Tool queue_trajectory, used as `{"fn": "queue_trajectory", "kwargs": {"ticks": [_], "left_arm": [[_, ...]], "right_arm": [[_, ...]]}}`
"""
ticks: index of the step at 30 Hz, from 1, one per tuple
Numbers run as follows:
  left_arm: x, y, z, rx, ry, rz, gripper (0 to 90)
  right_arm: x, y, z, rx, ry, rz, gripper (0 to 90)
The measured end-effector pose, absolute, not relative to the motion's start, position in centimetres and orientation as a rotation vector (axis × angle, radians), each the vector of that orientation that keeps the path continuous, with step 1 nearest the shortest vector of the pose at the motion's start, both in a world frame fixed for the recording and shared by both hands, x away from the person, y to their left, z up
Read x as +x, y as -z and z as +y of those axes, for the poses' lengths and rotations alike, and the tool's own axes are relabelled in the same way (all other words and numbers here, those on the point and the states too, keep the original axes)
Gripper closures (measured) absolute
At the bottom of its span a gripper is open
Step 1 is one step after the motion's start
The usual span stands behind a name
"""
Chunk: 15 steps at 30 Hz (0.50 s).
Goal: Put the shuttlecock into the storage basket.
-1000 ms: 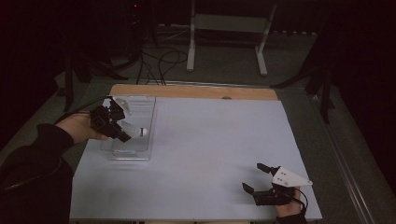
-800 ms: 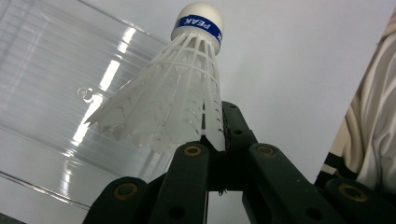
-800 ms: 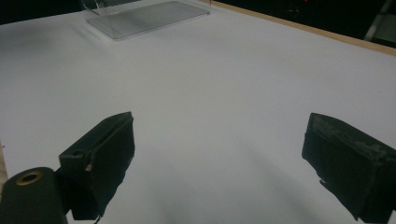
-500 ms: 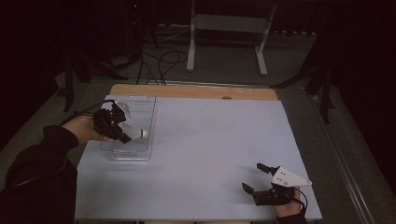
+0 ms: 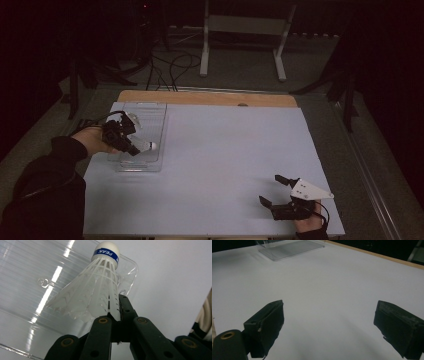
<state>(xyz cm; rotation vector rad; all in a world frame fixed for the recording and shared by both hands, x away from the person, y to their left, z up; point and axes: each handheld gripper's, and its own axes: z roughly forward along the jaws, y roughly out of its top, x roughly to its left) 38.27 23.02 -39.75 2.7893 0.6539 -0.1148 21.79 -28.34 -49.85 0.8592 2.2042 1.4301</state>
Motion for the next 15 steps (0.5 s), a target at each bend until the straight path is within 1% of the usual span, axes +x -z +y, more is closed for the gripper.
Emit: {"fn": "queue_trajectory", "kwargs": {"ticks": [9,15], "left_arm": [[38.5,41.0,22.7,2.825,0.134,0.676,89.8],[38.5,41.5,22.5,2.807,0.154,0.669,89.8]], "right_arm": [[21.8,49.9,-28.3,0.858,-1.428,2.211,9.6],[21.8,49.9,-28.3,0.861,-1.428,2.212,9.6]]}}
